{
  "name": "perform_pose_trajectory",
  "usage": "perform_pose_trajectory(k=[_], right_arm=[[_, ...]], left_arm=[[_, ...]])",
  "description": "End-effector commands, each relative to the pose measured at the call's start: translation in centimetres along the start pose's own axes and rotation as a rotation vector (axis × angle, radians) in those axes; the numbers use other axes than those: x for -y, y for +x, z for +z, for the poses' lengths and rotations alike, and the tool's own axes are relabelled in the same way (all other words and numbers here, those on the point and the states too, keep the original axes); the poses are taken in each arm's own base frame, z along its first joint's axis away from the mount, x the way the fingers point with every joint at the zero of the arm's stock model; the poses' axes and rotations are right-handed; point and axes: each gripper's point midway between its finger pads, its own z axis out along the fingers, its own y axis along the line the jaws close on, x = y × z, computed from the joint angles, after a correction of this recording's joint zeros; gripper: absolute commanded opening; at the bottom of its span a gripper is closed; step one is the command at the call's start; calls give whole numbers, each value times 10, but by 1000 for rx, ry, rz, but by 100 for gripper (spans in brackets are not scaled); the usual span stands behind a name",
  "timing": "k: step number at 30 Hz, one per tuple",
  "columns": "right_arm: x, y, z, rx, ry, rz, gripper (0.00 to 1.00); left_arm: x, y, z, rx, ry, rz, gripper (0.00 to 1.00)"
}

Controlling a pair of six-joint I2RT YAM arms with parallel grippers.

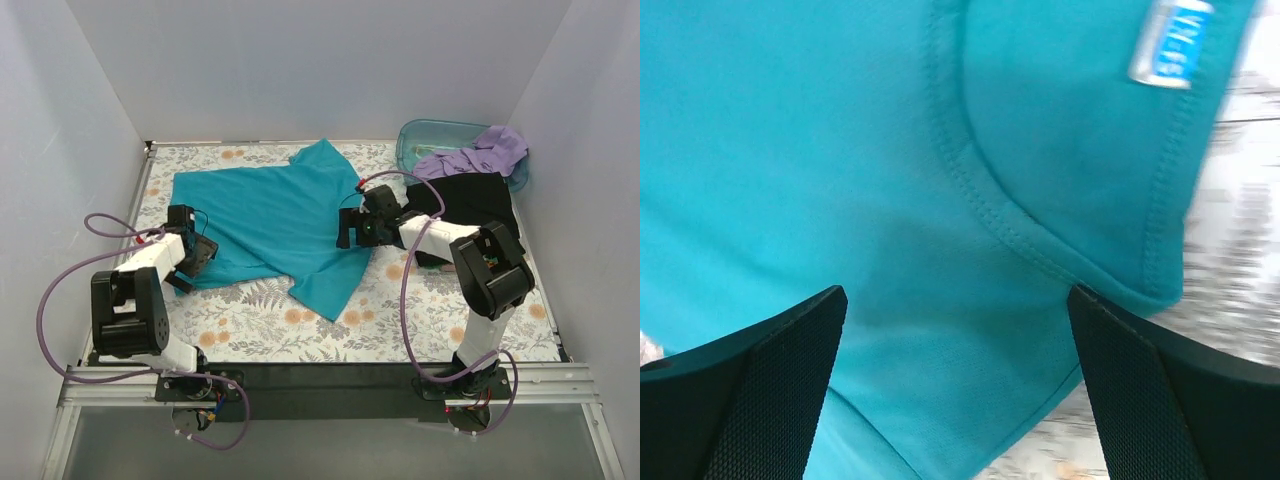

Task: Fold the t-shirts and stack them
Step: Flatten the tshirt out

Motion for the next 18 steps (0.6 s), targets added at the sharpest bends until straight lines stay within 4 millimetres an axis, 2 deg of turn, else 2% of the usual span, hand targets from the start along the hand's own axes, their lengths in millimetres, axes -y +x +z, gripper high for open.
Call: perform_pose_trajectory(k=[1,3,5,7,9,12,16,18], right_arm=[[78,29,-3,-74,229,134,99],[101,26,-9,-62,284,174,98],[115,21,-13,-49,309,193,98],[120,13,-17,-34,313,187,98],[114,6,-18,-24,284,159,98],[104,-11,-26,13,243,121,98],[88,-30,-47,79,194,72,98],[73,-38,-60,113,147,25,98]], left_arm=[[25,5,21,-51,60,16,98],[36,3,22,-56,82,25,98],[49,-5,21,-47,108,33,98],[57,-9,17,-41,129,49,98],[63,-11,8,-41,161,50,98],[52,-15,-6,-11,140,14,98],[10,-19,-19,55,4,-57,98],[-4,-24,-26,91,-40,-87,98]])
